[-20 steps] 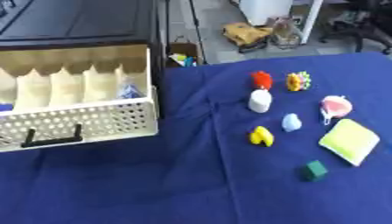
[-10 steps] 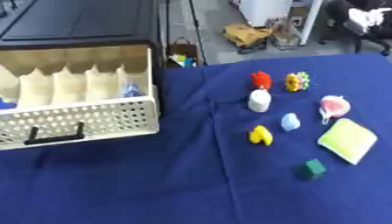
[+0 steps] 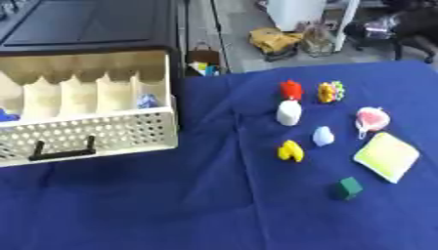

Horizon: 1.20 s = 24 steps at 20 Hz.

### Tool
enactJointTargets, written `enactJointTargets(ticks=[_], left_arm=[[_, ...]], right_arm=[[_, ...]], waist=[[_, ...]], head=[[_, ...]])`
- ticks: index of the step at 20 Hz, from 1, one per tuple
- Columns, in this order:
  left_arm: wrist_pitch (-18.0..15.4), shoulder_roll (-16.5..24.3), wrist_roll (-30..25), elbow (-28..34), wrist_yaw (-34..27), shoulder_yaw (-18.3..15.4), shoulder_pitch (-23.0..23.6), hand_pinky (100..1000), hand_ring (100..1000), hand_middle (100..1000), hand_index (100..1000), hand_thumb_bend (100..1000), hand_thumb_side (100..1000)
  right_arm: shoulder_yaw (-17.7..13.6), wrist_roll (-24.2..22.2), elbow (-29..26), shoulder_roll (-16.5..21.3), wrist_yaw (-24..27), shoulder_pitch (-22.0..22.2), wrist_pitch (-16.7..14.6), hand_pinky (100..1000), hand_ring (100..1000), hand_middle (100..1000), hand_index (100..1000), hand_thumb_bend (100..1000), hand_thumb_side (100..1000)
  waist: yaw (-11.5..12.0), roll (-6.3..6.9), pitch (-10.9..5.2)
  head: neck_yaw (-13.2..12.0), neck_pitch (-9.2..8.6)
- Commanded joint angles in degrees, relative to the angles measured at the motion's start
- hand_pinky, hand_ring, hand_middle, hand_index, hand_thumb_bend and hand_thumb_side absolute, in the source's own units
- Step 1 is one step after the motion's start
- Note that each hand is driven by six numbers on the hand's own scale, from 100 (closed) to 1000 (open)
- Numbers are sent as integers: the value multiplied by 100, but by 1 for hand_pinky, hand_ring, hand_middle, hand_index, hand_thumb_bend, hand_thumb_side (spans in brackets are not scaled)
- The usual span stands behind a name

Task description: Pick up objects from table and place into drawer.

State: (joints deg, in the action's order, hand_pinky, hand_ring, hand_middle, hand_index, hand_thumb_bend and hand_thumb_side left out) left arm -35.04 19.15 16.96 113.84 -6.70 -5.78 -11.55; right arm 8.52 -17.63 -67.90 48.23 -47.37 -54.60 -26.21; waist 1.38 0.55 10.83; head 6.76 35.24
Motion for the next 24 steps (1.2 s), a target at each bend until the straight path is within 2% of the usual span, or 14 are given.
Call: enactJointTargets(ticks=[1,4,7,10,12,24], left_arm=[[-2,131,-19,75,-14,-3,-37,630,795,720,892,476,1000],[0,127,-13,75,-10,-6,-40,630,794,717,891,476,1000],[7,120,-6,75,-4,-7,-45,629,792,715,891,474,1000],[13,119,4,75,1,-9,-51,628,790,712,890,468,1000],[9,118,18,75,2,-12,-51,628,789,711,890,466,1000],[25,82,47,75,17,-11,-95,625,785,705,888,460,1000]], right_arm=[[-65,-224,284,78,-235,-142,-101,805,880,833,913,725,882],[-147,-491,500,88,-309,-126,-127,804,880,816,901,734,806],[-192,-724,597,134,-293,-60,-132,804,881,813,902,728,786],[-217,-885,676,176,-308,52,-99,805,883,814,907,720,725],[-243,-970,762,181,-245,116,-61,804,883,811,903,714,724],[-303,-956,1243,156,-651,436,95,798,879,780,896,683,673]], waist=[[5,-14,-75],[-1,-15,-66],[-14,-17,-55],[-10,-10,-48],[-2,-7,-46],[13,-14,19]], head=[[10,-11],[3,-19],[-6,-29],[-11,-47],[-10,-59],[-5,-102]])
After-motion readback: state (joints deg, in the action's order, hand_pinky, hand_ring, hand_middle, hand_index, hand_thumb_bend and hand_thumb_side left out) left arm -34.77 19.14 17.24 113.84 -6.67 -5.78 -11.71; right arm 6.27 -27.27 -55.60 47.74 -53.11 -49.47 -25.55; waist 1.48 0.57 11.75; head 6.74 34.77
